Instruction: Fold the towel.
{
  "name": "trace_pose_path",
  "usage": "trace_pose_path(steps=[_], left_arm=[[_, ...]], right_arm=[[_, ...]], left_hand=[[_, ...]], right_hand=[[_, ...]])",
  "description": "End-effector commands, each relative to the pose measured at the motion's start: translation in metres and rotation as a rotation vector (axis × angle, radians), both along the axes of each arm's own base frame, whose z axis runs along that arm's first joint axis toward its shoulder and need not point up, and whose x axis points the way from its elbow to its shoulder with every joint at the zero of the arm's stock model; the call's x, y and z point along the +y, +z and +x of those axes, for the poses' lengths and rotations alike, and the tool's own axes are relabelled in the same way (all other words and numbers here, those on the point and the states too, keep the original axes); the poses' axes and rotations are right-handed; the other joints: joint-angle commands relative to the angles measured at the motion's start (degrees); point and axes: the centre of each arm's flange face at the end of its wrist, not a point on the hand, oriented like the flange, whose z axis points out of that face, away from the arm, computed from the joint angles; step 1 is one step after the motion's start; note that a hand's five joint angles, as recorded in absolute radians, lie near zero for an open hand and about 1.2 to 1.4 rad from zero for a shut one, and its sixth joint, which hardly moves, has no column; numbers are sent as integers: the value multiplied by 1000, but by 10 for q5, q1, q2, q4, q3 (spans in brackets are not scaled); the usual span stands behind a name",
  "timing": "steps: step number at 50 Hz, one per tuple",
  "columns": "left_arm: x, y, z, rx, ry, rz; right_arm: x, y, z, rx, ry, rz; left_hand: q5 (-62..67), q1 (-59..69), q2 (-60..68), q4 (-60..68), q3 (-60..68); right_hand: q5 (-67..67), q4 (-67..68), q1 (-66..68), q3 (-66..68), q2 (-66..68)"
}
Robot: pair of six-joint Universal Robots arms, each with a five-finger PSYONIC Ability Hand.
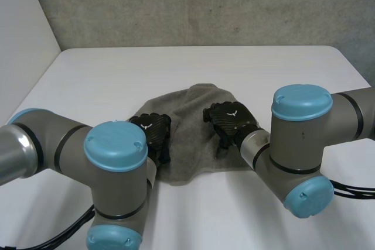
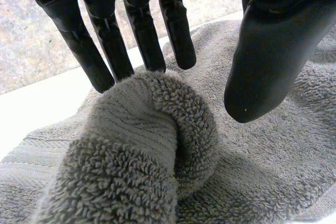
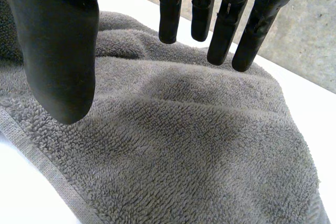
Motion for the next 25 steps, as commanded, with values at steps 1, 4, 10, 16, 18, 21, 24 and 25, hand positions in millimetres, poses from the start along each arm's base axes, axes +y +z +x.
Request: trace_pose_path(steps=[1, 4, 10, 16, 18, 21, 24, 25], left_arm=[[6, 16, 14, -22, -25, -56], [7, 14, 16, -31, -24, -45], [9, 10, 19, -46, -21, -18], [12, 10, 19, -57, -30, -7], [14, 12, 20, -60, -31, -4], [21, 12, 25, -78, -38, 20], [29, 13, 30, -92, -44, 35], [29, 13, 30, -92, -44, 35]], right_arm=[[-3, 20, -11, 87, 50, -101], [0, 20, -10, 84, 65, -83], [10, 12, -11, 111, 119, 28], [9, 12, -11, 96, 118, 45], [5, 16, -12, 71, 99, 33], [-8, 25, -21, 68, 50, -9], [-23, 36, -36, 76, -12, -47], [-23, 36, -37, 76, -12, -47]], left_hand=[[-273, -178, -179, -179, -178], [-273, -178, -179, -179, -178], [-270, -174, -176, -175, -175], [-270, -174, -176, -175, -175], [-268, -173, -174, -174, -173], [-266, -171, -173, -172, -171], [-266, -171, -173, -172, -171], [-266, -171, -173, -172, -171]], right_hand=[[-132, -149, -153, -152, -162], [-132, -149, -153, -152, -162], [-132, -149, -153, -152, -162], [-132, -149, -153, -152, -162], [-132, -149, -153, -152, -162], [-132, -149, -153, -152, -162], [-132, -149, -153, -152, -162], [-132, -149, -153, -152, -162]])
